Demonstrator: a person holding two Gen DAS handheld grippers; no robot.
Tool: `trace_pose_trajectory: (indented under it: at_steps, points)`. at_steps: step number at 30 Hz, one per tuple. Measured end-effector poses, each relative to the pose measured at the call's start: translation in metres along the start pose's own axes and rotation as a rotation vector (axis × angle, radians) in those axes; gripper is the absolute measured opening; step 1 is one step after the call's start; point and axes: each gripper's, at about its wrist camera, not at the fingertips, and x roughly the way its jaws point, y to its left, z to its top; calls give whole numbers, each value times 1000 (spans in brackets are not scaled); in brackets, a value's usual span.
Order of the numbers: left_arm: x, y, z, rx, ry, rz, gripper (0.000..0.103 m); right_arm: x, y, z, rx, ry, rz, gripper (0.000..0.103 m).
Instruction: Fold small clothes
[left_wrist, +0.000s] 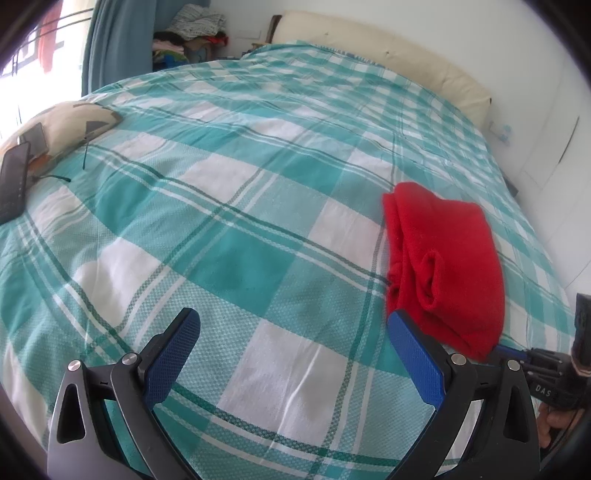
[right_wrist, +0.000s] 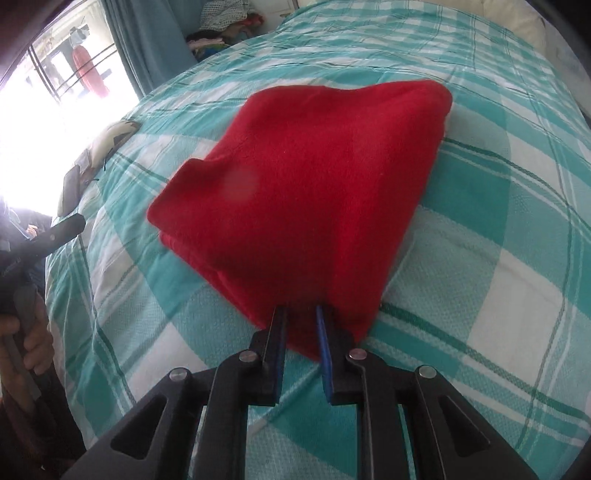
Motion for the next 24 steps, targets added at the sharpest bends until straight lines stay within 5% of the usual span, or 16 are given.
trace_pose_trajectory:
  at_steps: [5, 10, 17, 24]
  points:
    - [1, -7, -4, 17, 12, -1, 102, -26, 5, -33, 26, -67, -28, 23]
    - [1, -15, -11, 39, 24, -7, 102, -42, 13, -74, 18, -143, -116, 68]
    - [4, -30, -19, 93, 32, 1, 102, -64, 19, -117, 1, -270, -223, 75]
    - [6, -40, -26, 131, 37, 14, 102, -57, 14, -133, 29, -281, -236, 79]
